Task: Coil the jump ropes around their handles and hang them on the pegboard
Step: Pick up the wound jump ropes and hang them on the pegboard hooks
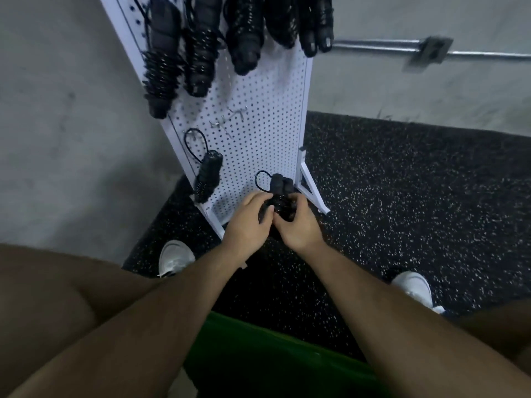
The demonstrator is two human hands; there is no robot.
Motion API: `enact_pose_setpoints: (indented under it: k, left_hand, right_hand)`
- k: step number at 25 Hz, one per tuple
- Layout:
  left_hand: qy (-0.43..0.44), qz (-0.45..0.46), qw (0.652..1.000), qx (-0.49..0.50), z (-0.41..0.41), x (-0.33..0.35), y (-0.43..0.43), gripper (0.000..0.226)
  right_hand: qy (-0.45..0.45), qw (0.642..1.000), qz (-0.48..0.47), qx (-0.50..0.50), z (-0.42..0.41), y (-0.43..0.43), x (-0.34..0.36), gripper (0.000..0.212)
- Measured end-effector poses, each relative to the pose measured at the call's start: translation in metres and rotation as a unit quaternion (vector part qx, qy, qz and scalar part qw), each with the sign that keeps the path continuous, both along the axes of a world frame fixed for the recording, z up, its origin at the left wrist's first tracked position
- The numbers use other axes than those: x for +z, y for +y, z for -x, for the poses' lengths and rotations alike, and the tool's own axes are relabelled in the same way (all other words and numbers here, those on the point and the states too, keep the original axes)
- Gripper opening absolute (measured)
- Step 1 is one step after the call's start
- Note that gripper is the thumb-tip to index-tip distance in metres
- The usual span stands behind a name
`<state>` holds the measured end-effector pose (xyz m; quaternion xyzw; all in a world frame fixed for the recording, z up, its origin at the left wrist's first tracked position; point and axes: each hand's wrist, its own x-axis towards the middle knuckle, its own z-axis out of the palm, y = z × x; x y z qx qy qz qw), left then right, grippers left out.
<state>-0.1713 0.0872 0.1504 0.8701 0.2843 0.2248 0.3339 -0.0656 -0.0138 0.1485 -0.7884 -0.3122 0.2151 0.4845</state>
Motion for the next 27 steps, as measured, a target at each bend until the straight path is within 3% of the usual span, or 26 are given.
enact_pose_setpoints:
  k: [11,27]
  left_hand:
    - [-0.018,-0.028,0.998,0.046,0.037,0.047,0.030,0.045]
    - [-0.033,-0.043,0.998,0.035,0.024,0.045,0.055,0.043]
  right_hand:
    - [-0.065,0.991,-0.107,0.037,0.029,0.039,0.043,0.058]
    - [-0.038,0.993,-0.116,0.002,0.027,0.065,0.046,0.060]
